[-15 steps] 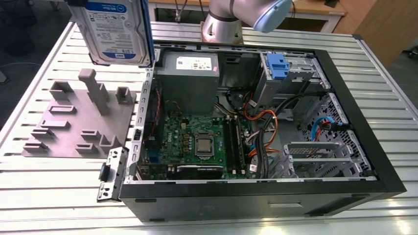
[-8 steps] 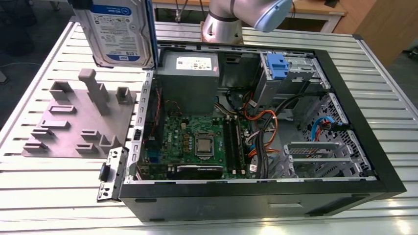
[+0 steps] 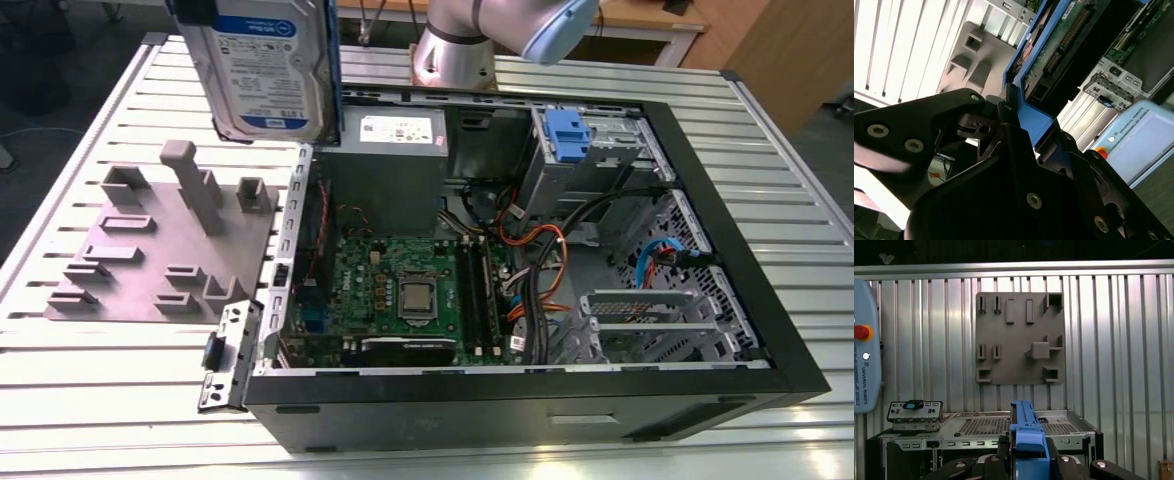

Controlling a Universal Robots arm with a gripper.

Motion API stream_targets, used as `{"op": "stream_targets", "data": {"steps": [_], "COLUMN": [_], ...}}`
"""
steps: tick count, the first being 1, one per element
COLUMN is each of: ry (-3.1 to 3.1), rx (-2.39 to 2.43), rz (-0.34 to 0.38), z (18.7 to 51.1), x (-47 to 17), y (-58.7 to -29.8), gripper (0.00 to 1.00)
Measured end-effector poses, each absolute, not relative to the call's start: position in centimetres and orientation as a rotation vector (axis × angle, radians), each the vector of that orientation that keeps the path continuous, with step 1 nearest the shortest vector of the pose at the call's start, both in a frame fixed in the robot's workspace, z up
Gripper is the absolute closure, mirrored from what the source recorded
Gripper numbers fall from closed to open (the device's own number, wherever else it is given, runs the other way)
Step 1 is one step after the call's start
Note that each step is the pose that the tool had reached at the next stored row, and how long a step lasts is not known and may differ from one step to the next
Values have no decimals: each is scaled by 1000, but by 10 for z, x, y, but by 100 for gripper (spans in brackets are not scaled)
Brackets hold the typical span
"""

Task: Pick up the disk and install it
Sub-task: 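Pick up the disk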

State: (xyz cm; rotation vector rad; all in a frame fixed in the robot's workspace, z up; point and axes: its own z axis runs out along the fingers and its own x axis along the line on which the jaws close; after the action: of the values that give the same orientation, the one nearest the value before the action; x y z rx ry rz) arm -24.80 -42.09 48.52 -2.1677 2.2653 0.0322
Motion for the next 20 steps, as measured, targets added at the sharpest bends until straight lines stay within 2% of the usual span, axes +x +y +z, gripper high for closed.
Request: {"op": "stream_targets", "data": {"steps": [20], "ry": [2265], "rx": [-2168], "rz": [32], "z": [477], "x": [-184], "y": [-437], "gripper": [63]}}
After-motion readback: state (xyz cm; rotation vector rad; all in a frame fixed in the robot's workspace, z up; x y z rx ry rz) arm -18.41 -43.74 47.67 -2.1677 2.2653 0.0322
